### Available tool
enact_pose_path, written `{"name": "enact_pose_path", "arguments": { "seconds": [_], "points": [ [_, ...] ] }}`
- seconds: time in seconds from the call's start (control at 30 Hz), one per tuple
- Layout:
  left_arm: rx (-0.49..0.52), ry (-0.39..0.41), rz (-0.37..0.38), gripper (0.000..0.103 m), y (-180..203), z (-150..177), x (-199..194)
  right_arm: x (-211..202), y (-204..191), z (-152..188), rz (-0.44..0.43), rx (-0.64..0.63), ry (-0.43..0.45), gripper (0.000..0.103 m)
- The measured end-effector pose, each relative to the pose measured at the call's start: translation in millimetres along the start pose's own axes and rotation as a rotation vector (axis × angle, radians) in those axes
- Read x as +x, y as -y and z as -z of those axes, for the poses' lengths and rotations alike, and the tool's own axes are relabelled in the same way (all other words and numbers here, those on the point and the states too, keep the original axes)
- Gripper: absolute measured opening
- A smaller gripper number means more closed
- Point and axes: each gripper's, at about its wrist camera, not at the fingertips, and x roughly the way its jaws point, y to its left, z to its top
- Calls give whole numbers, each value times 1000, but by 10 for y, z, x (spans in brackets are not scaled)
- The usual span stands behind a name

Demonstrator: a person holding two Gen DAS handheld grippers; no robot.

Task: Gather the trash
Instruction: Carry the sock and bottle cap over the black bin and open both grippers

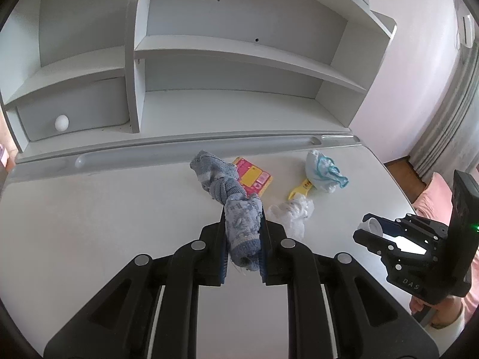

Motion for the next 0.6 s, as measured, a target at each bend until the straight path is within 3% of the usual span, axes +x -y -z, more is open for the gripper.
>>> {"name": "enact_pose_path", "arguments": {
  "seconds": [0.13,0.27,0.47,0.6],
  "points": [
    [33,4,18,15,207,16,-60,-137,120,98,14,31,18,30],
    [108,-3,106,15,681,56,-103,-452,404,251,29,98,51,30],
    [316,-62,348,15,1888,271,-106,-1507,1220,735,139,297,169,30],
    [496,-155,535,15,2888,721,-47,-1995,1712,1269,275,411,150,30]
  ]
}}
